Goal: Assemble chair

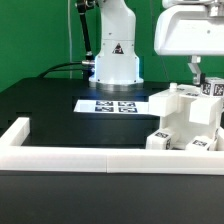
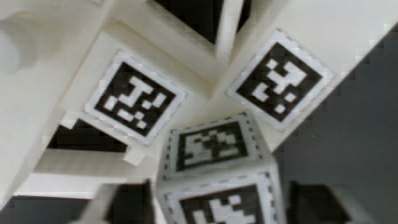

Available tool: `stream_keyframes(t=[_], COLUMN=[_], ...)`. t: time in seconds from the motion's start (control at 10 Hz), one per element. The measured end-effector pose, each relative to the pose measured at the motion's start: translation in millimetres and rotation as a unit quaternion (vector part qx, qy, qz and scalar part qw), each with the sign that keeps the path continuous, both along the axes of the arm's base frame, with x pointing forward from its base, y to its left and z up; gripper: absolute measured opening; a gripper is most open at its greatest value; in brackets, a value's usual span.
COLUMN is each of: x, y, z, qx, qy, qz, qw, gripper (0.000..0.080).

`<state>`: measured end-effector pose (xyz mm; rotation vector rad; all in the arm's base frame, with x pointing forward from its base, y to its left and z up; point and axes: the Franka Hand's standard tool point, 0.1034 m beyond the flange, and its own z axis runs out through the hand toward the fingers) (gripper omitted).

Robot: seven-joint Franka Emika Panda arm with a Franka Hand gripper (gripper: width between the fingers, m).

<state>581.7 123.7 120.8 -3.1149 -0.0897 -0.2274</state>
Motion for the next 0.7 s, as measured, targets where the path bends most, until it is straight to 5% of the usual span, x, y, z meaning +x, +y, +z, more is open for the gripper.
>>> stream_keyframes(t=[0.1,0.7], x=[0.0,0.1], y=[0.0,0.4], z=[0.0,0.0], qx=[0.0,0.034], qy=[0.0,0.005], qz=[0.0,-0.227], qw=[1.0,0.973], gripper=[0.0285,0.0285])
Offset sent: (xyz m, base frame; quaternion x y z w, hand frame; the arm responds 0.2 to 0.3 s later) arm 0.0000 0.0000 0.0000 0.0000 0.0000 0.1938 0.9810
